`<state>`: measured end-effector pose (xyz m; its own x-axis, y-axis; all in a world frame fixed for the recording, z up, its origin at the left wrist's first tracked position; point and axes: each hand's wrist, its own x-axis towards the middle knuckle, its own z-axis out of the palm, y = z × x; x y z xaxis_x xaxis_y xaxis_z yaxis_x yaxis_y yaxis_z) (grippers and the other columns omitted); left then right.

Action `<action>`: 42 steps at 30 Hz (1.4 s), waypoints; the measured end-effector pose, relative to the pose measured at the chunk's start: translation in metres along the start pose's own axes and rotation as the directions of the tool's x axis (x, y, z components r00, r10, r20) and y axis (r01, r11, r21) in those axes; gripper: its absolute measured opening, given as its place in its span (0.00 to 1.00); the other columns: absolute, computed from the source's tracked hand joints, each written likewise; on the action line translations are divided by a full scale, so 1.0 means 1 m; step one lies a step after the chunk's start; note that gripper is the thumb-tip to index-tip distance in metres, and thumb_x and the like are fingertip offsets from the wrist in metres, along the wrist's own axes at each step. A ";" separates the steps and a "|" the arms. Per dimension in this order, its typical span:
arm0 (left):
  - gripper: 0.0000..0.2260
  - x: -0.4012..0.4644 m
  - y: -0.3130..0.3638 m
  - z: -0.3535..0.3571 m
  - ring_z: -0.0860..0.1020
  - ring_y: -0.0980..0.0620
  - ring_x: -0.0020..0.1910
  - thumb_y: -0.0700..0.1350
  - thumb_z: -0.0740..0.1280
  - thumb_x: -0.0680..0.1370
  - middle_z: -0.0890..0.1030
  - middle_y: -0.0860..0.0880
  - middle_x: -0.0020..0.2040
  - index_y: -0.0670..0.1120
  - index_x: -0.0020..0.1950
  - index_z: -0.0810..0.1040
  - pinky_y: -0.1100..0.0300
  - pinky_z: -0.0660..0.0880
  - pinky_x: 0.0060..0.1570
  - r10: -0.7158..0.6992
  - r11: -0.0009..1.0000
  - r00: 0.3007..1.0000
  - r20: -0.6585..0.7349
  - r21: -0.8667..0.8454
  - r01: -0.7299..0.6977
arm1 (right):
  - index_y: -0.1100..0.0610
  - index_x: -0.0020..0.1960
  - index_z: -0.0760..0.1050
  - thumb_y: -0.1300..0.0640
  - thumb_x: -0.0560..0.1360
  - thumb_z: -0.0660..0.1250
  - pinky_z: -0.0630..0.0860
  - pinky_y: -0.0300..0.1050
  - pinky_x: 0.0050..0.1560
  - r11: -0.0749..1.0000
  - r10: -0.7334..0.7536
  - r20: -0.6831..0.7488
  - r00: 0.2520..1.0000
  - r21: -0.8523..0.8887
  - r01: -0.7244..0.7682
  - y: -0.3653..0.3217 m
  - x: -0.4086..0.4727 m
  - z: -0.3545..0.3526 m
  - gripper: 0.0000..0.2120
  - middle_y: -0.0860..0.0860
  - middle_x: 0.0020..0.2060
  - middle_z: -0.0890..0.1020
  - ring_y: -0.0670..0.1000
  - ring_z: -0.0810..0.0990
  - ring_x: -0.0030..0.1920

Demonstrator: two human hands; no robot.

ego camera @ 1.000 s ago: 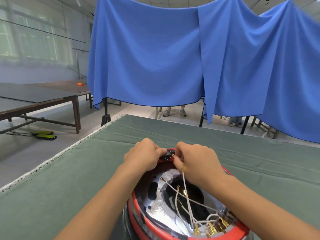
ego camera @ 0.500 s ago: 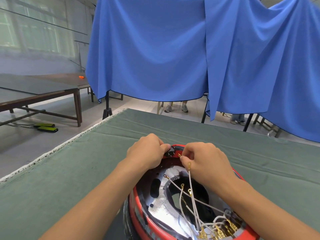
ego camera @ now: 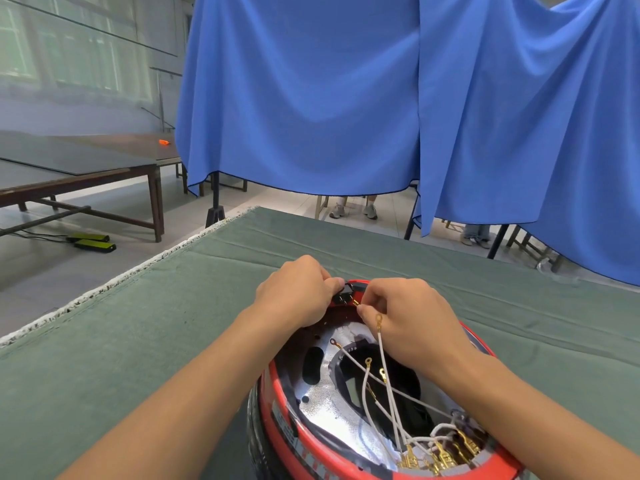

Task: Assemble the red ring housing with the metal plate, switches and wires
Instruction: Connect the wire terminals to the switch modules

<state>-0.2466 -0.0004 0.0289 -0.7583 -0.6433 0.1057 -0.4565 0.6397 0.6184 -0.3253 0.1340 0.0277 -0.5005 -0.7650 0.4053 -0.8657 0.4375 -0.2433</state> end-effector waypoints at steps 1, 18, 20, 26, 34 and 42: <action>0.17 0.000 0.000 0.000 0.77 0.45 0.40 0.56 0.61 0.79 0.75 0.49 0.32 0.47 0.44 0.83 0.56 0.71 0.41 0.000 1.000 1.000 0.000 0.002 0.000 | 0.47 0.40 0.75 0.51 0.76 0.65 0.67 0.41 0.39 1.000 -0.001 -0.005 1.000 -0.002 0.001 0.000 0.000 0.000 0.05 0.44 0.34 0.77 0.49 0.76 0.39; 0.17 0.000 0.001 0.001 0.78 0.46 0.42 0.57 0.60 0.79 0.77 0.49 0.34 0.49 0.42 0.82 0.55 0.72 0.41 0.001 1.000 1.000 0.004 0.017 -0.001 | 0.48 0.42 0.75 0.52 0.76 0.64 0.70 0.42 0.39 0.998 -0.040 -0.023 0.999 -0.058 0.039 -0.001 0.000 0.003 0.05 0.45 0.35 0.76 0.49 0.76 0.38; 0.17 0.000 0.001 0.000 0.78 0.46 0.41 0.57 0.60 0.79 0.77 0.49 0.34 0.49 0.42 0.82 0.56 0.71 0.40 0.001 1.000 1.000 0.005 0.016 -0.001 | 0.48 0.42 0.75 0.52 0.76 0.64 0.67 0.41 0.38 0.997 -0.048 -0.028 0.998 -0.061 0.047 0.000 0.000 0.003 0.05 0.44 0.34 0.75 0.49 0.74 0.38; 0.17 -0.001 0.001 0.000 0.78 0.46 0.40 0.57 0.60 0.79 0.76 0.49 0.33 0.48 0.38 0.80 0.56 0.72 0.41 -0.002 1.000 1.000 0.011 0.000 0.002 | 0.50 0.45 0.77 0.51 0.77 0.64 0.69 0.42 0.40 0.994 -0.074 -0.014 0.997 -0.086 0.073 -0.001 0.000 0.004 0.05 0.47 0.38 0.80 0.50 0.76 0.40; 0.21 -0.001 0.000 0.001 0.72 0.47 0.34 0.56 0.61 0.79 0.71 0.49 0.29 0.47 0.29 0.72 0.58 0.66 0.35 0.015 1.000 1.000 -0.006 -0.001 -0.015 | 0.52 0.45 0.76 0.53 0.77 0.63 0.71 0.43 0.39 0.982 -0.125 -0.029 0.992 -0.145 0.119 -0.004 0.001 0.005 0.06 0.50 0.39 0.81 0.54 0.77 0.40; 0.21 0.000 0.000 0.001 0.71 0.47 0.33 0.55 0.61 0.79 0.71 0.48 0.28 0.46 0.29 0.71 0.58 0.64 0.32 0.025 1.000 1.000 -0.010 0.001 -0.025 | 0.55 0.47 0.76 0.54 0.77 0.63 0.73 0.46 0.39 0.970 -0.152 -0.012 0.988 -0.195 0.147 -0.003 0.003 0.005 0.06 0.51 0.38 0.80 0.56 0.77 0.40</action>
<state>-0.2470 0.0006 0.0283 -0.7645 -0.6316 0.1290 -0.4383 0.6560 0.6145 -0.3242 0.1276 0.0253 -0.3631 -0.8170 0.4480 -0.9147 0.4041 -0.0045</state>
